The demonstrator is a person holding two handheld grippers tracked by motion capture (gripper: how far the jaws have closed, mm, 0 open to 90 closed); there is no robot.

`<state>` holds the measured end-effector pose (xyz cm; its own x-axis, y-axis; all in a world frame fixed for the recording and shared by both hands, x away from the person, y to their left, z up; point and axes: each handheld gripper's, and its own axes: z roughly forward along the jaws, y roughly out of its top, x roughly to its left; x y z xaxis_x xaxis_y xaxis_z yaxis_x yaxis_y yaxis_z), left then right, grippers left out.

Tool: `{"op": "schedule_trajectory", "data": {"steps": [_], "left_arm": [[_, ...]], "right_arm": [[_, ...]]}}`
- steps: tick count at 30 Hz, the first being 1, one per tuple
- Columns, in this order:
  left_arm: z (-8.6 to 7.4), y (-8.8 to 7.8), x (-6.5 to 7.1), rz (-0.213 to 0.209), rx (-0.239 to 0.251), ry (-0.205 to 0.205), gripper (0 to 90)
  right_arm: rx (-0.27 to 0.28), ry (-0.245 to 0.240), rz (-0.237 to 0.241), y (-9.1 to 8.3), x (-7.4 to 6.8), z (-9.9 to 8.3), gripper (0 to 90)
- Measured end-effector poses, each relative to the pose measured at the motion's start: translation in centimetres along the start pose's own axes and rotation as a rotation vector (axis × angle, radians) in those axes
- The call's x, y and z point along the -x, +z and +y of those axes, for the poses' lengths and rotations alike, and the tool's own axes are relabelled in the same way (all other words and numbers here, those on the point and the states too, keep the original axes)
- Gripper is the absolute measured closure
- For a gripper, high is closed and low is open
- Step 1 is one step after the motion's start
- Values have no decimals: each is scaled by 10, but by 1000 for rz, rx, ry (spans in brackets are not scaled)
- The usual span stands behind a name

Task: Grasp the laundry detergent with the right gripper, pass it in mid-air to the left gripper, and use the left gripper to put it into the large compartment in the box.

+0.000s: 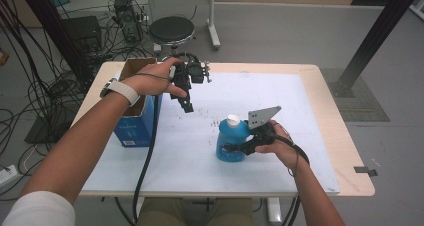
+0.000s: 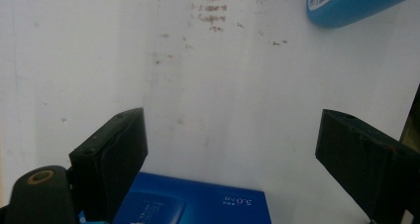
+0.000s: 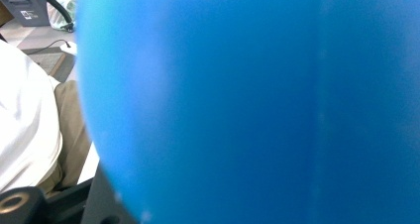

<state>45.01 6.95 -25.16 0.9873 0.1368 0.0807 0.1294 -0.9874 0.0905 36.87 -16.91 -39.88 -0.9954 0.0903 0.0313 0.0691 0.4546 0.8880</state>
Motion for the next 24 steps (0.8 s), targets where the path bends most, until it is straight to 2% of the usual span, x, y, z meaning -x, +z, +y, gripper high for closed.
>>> {"op": "schedule_trajectory", "data": {"steps": [24], "left_arm": [[0,0,1,1,2,-3,131]], "right_arm": [[0,2,1,0,0,0,435]]}}
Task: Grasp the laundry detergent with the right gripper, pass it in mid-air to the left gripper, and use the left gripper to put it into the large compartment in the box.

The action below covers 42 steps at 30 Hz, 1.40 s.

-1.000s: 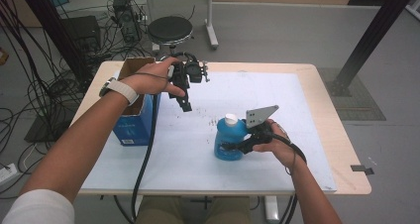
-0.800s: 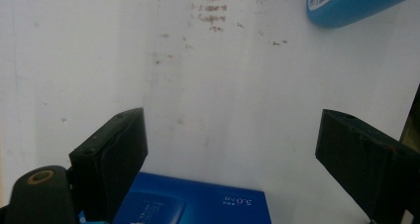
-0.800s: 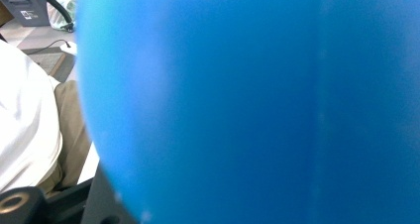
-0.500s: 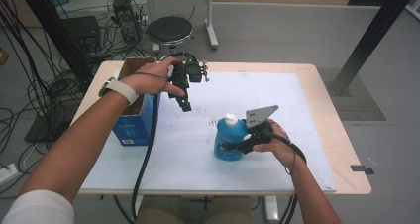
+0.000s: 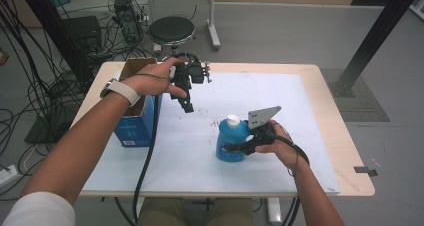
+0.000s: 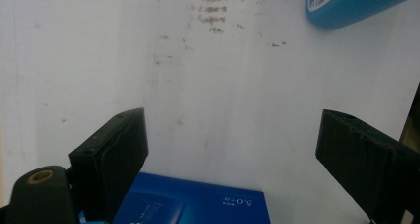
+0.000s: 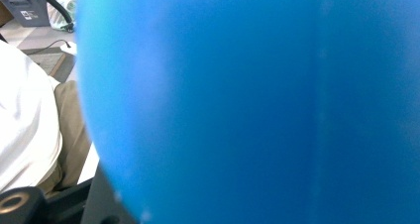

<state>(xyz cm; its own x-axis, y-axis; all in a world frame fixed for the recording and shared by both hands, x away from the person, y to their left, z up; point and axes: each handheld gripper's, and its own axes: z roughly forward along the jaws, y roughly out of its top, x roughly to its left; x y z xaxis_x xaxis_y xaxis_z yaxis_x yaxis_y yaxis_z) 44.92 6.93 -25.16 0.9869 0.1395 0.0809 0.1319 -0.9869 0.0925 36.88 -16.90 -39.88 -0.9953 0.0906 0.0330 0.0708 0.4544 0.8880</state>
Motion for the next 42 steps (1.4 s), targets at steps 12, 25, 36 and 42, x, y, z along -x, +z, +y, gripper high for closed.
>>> {"op": "schedule_trajectory", "data": {"steps": [12,25,36,42], "left_arm": [[-1,0,0,2,2,2,131],[-1,-1,1,3,1,3,131],[-1,-1,0,5,-1,5,131],[-2,-2,1,6,-1,3,129]], "right_arm": [[3,-2,0,0,0,0,435],[5,1,0,0,0,0,434],[9,3,4,0,1,-1,433],[11,1,3,0,1,-1,434]]}}
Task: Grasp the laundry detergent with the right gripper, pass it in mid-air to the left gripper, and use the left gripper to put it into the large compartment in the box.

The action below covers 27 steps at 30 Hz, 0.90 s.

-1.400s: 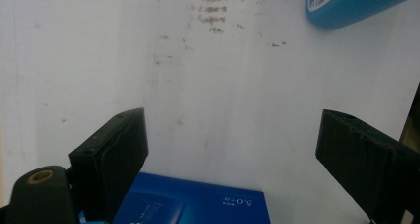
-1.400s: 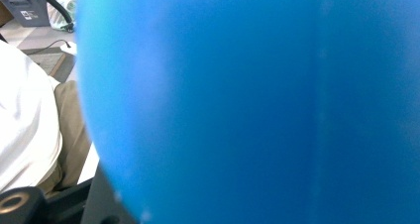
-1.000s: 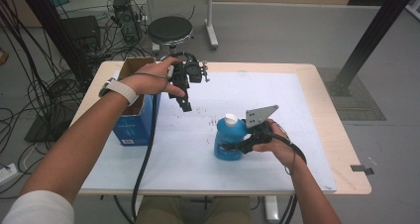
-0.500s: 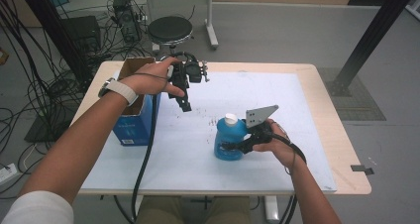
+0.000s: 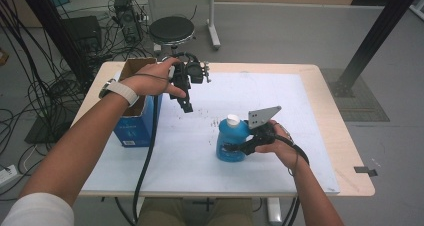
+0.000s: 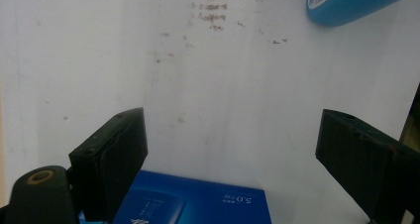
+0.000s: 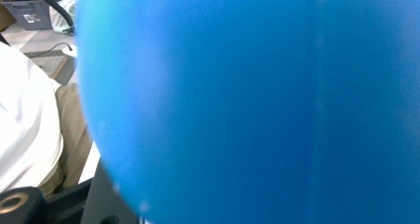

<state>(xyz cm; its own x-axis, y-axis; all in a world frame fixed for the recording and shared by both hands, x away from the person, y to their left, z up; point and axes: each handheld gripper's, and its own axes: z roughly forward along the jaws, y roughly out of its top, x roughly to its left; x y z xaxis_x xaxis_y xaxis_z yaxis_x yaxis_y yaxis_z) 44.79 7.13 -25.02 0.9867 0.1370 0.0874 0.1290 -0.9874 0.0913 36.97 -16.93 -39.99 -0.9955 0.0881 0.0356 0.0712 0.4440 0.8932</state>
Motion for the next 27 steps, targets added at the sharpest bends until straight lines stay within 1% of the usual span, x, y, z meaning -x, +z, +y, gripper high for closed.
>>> {"op": "schedule_trajectory", "data": {"steps": [14,21,24,27], "left_arm": [[-3,-6,4,10,0,-3,115],[-4,-10,8,17,2,2,113],[-5,-13,10,15,-2,0,112],[-7,-16,13,15,-8,-6,103]], "right_arm": [[-3,-2,-7,0,-1,1,435],[-18,-18,-11,2,-4,5,436],[-7,-19,-8,2,-5,8,435],[8,-25,-10,0,-6,16,435]]}}
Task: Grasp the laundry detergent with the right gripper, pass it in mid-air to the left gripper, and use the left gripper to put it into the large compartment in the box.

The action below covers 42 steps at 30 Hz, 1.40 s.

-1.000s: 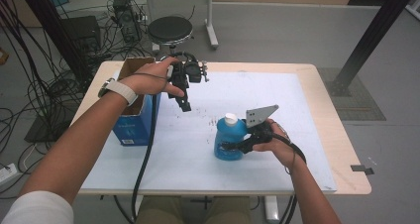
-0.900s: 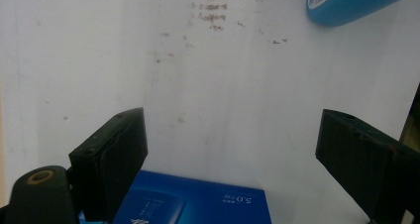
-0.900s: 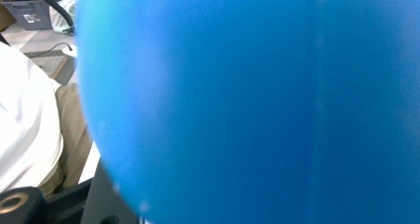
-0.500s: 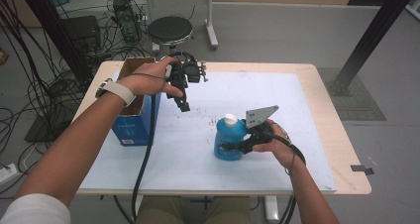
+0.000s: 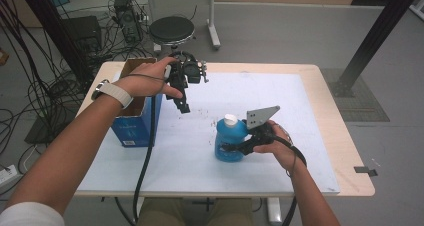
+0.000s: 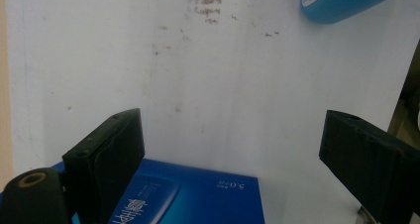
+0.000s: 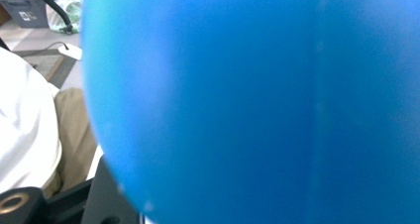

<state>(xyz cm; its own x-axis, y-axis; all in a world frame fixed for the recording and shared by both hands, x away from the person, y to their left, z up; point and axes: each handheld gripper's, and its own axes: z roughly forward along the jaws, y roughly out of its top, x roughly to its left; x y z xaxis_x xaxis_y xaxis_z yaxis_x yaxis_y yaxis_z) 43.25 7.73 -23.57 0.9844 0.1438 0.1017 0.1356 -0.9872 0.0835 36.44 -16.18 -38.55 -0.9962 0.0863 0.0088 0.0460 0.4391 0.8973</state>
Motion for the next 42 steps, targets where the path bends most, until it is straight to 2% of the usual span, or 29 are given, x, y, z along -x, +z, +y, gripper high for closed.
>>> {"op": "schedule_trajectory", "data": {"steps": [5,14,19,21,29,33,42], "left_arm": [[-2,-8,6,-1,-6,8,93],[-8,-30,23,-21,-15,17,83],[-9,-44,30,-32,-2,20,83],[-8,-52,34,-32,-5,34,84],[-2,-67,44,-52,-7,62,83],[-1,-72,47,-66,-11,75,85],[-5,-79,49,-109,-17,105,78]], "right_arm": [[-11,-9,10,-4,-3,15,435],[-35,21,26,-5,-12,43,435],[-44,29,24,-4,-16,54,435],[-54,34,27,-2,-18,62,435],[-75,42,36,6,-21,80,435],[-91,40,44,13,-21,90,436],[-80,30,61,25,-18,101,436]]}}
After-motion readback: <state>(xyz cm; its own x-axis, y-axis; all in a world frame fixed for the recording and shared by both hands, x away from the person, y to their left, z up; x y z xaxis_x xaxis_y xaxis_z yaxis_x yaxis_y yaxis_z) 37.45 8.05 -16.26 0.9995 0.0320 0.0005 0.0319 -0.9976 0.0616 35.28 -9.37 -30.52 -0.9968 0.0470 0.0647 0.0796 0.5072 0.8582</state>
